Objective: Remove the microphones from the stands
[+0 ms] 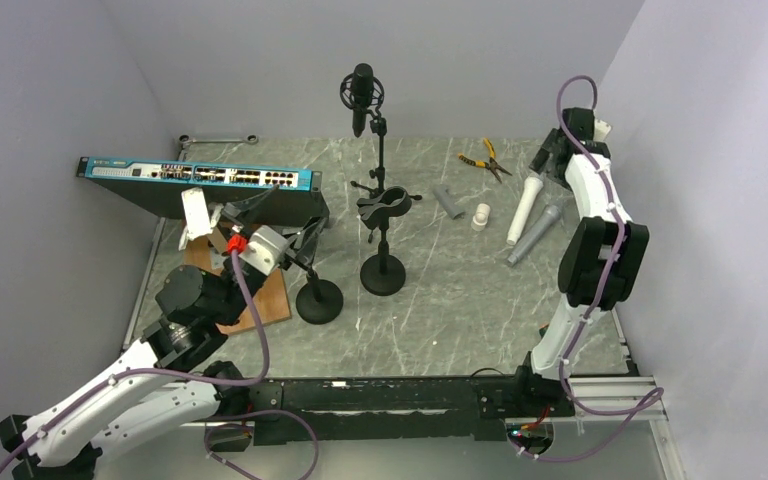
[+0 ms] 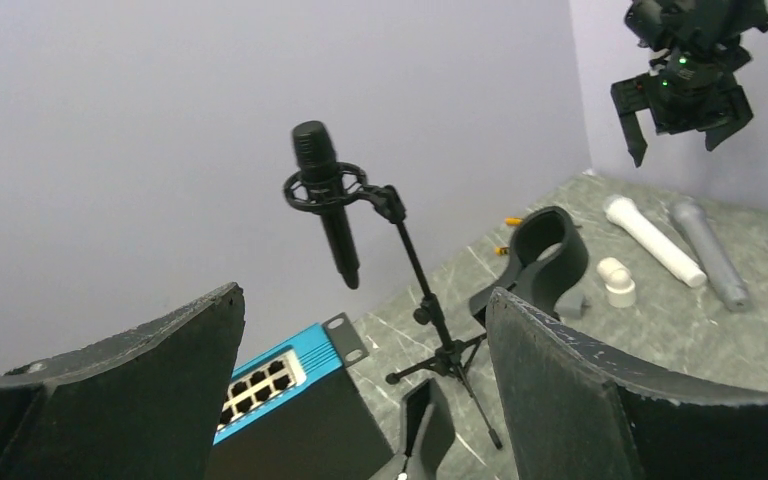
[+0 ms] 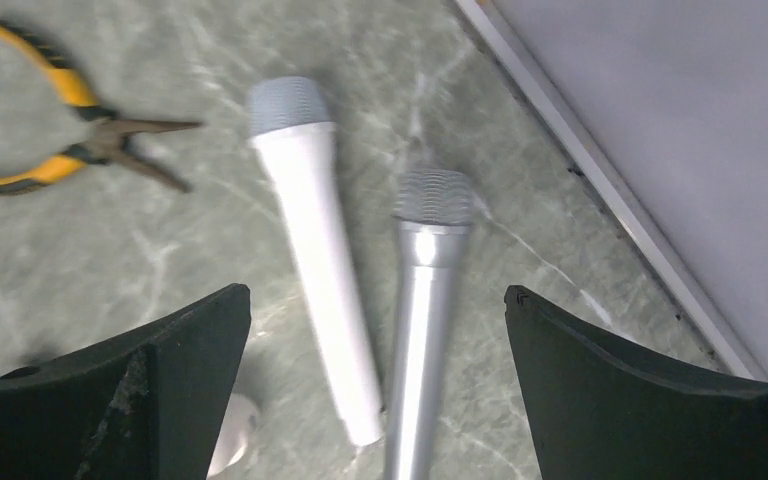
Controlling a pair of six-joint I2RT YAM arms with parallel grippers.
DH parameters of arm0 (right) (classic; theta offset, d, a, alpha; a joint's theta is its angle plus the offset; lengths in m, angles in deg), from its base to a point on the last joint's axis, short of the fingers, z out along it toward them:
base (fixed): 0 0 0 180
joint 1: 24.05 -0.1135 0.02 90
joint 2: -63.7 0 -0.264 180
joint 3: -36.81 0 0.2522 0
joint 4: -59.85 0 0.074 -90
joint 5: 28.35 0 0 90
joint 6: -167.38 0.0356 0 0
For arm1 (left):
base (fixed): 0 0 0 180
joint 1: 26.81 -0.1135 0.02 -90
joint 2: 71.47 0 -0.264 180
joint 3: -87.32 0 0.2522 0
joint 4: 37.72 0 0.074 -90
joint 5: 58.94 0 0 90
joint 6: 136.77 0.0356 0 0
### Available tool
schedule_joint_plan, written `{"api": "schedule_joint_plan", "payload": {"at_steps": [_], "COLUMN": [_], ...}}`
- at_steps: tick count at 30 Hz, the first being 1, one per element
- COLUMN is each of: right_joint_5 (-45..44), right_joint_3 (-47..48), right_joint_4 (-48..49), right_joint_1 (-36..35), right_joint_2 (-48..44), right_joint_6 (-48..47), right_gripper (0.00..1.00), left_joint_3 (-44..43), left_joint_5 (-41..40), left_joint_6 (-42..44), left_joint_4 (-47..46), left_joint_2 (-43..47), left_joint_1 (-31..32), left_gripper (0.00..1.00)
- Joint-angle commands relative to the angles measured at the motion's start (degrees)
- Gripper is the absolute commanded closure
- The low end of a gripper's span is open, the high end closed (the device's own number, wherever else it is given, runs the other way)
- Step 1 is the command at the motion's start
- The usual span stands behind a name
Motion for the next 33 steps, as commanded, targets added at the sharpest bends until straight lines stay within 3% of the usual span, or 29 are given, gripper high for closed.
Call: {"api": "schedule_joint_plan", "payload": {"at_steps": [1,15,28,33], "right_joint_5": [-1.11,7.14,12.04,11.77], "right_joint_3": [3.7,14.32,27.74,35.1], "right_joint_4": [1.79,19.38,25.9,23.8], "right_joint_1": [-5.58,-33.06,-41.36,-42.71], "right_joint_2": [-4.9,-9.93,0.42,6.34], "right_joint_6": [-2.34,-7.28,-10.02,-10.28], "right_gripper": [0.0,0.01,0.04,0.08], "left_joint_3": [1.01,1.56,1.25,1.27], "left_joint_5": [-4.58,-10.13,-9.36,-9.09], "left_joint_6": [-2.18,-3.06,-4.26,-4.72], "left_joint_4": [-6.45,-7.58,-6.86,-6.86], "left_joint_2": [1.42,1.53,1.52,1.75], "left_joint_1": [-1.47,-3.94,-5.49,-6.29], "left_gripper": [0.07,0.08,0.08,0.08]}}
